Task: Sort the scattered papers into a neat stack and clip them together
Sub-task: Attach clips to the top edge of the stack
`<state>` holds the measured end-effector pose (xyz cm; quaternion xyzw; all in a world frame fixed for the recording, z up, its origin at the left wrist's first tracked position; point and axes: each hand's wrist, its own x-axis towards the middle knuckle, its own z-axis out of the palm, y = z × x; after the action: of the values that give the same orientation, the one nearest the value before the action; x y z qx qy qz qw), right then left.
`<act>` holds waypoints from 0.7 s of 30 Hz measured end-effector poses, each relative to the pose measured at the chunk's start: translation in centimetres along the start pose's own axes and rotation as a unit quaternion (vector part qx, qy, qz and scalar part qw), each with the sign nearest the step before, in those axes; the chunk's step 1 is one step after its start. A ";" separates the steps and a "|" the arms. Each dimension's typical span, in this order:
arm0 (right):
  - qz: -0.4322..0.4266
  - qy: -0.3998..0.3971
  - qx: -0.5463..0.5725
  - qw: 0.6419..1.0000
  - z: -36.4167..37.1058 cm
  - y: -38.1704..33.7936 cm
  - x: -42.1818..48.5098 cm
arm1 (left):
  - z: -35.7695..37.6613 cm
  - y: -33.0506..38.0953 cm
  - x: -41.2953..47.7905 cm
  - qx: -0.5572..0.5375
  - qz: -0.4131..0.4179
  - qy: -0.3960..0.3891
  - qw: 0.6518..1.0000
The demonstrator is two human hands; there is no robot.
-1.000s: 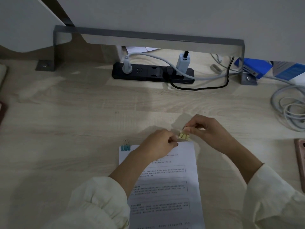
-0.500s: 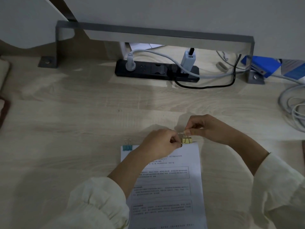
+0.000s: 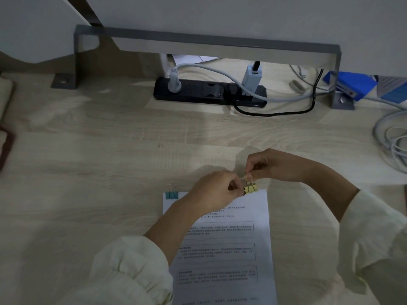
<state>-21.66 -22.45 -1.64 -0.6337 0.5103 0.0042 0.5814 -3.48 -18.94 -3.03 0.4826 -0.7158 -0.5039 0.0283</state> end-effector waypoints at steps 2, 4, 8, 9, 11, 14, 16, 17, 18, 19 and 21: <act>-0.002 -0.015 -0.024 1.000 -0.2 -0.4 0.2 | 0.0 0.0 -0.1 0.002 0.000 -0.001 1.000; -0.006 -0.020 -0.054 0.998 -0.2 -1.0 0.5 | -0.1 -0.2 -0.3 0.005 -0.008 0.000 1.000; -0.015 -0.021 -0.091 0.996 0.1 -1.4 1.1 | -0.5 -0.7 -0.5 -0.023 -0.018 -0.024 0.999; -0.015 -0.021 -0.083 0.996 0.2 -1.3 1.1 | -0.6 -0.8 -0.6 -0.031 -0.019 -0.037 0.999; -0.021 -0.019 -0.059 0.998 0.6 -1.2 1.2 | -0.9 -0.9 -0.7 -0.044 -0.019 -0.055 0.997; -0.025 -0.012 -0.026 0.999 1.0 -1.1 1.3 | -1.1 -1.1 -0.8 -0.069 -0.018 -0.055 0.996; -0.027 -0.012 -0.015 0.999 1.1 -1.0 1.3 | -1.2 -1.1 -0.9 -0.084 -0.020 -0.049 0.995; -0.025 -0.010 -0.011 1.000 1.1 -0.9 1.3 | -1.3 -1.2 -0.9 -0.088 -0.021 -0.047 0.995; -0.021 -0.008 -0.008 1.000 1.1 -0.8 1.2 | -1.3 -1.2 -0.9 -0.091 -0.021 -0.046 0.995; -0.016 -0.005 -0.004 1.000 1.1 -0.6 1.0 | -1.3 -1.3 -0.9 -0.095 -0.022 -0.046 0.994; -0.007 0.001 0.012 1.000 1.0 -0.3 0.6 | -1.4 -1.4 -1.0 -0.102 -0.024 -0.047 0.993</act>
<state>-20.53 -22.17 -2.11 -0.6301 0.5066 -0.0068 0.5885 -1.30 -19.20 -2.95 0.4699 -0.6492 -0.5973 0.0317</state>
